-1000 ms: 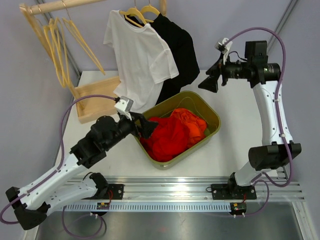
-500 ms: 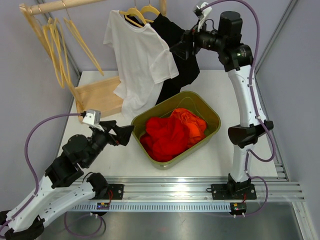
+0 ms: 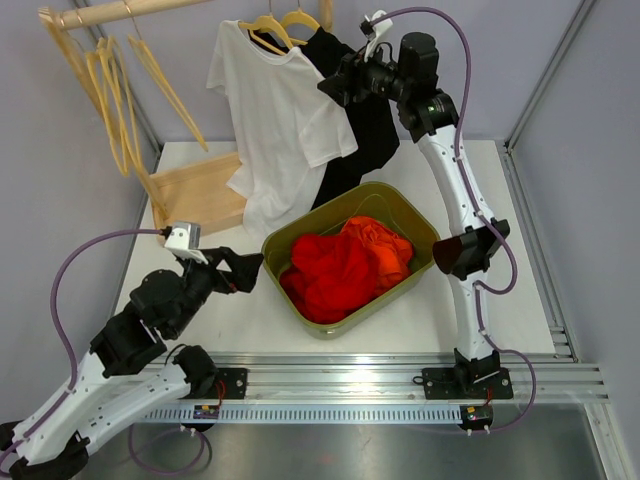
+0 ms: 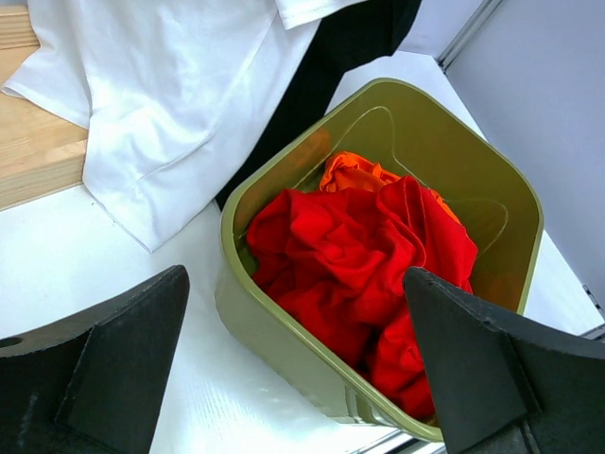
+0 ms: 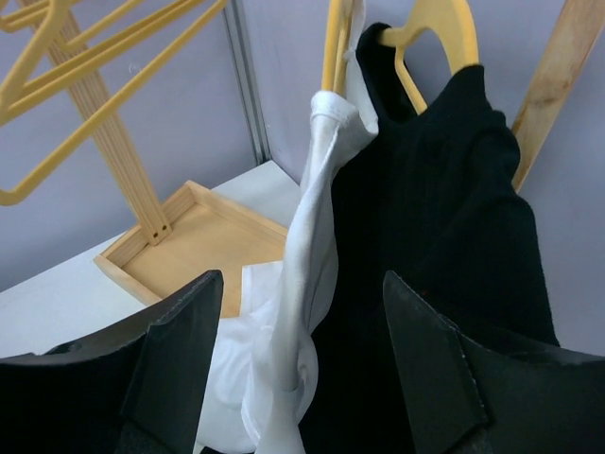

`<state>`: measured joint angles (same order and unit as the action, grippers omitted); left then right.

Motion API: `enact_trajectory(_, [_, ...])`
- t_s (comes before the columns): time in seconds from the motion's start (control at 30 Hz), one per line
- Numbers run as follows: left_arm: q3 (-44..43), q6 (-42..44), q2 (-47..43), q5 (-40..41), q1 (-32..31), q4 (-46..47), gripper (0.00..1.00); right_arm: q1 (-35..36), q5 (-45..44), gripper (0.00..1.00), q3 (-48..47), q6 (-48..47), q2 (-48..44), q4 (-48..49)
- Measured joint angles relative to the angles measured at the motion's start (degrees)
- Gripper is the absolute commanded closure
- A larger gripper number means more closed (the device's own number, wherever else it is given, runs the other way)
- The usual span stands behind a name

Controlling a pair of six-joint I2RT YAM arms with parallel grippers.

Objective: Remove the t-shirt from the hanger
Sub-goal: Grab a hanger with a tshirt on it with the right arm

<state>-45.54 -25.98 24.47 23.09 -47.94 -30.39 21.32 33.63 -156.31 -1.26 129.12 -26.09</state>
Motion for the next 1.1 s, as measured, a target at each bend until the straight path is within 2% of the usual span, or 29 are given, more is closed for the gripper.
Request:
enact_trajectory(0.07, [0.00,0.00,0.46,0.11,0.00,0.04,0.01,0.02,0.13,0.33,0.52,0.24,0.76,0.57])
enact_trajectory(0.17, [0.00,0.00,1.60,0.13,0.00,-0.02,0.01,0.09,0.31,0.45,1.86,0.28,0.94,1.07])
enact_trajectory(0.4, [0.00,-0.07,2.27,0.13,0.00,-0.02,0.01,0.52,0.22,0.56,2.27,0.48,1.29,1.81])
enact_trajectory(0.6, [0.70,-0.61,2.23,0.11,0.00,0.09,0.01,1.77,-0.20,0.62,2.27,-0.46,1.92,2.47])
enact_trajectory(0.7, [1.03,-0.68,2.23,0.09,0.00,0.09,0.01,2.49,-0.66,0.73,2.27,-1.16,2.62,2.49])
enact_trajectory(0.73, [1.05,-0.68,2.23,0.09,0.00,0.11,0.01,2.67,-0.98,0.86,2.27,-1.51,2.91,2.54])
enact_trajectory(0.8, [1.05,-0.74,2.23,0.09,0.00,0.20,0.01,2.84,-1.84,1.00,2.27,-1.92,3.39,2.60])
enact_trajectory(1.1, [1.09,-1.05,2.25,0.07,0.00,0.50,0.01,2.80,-2.97,1.00,2.25,-2.43,4.04,3.91])
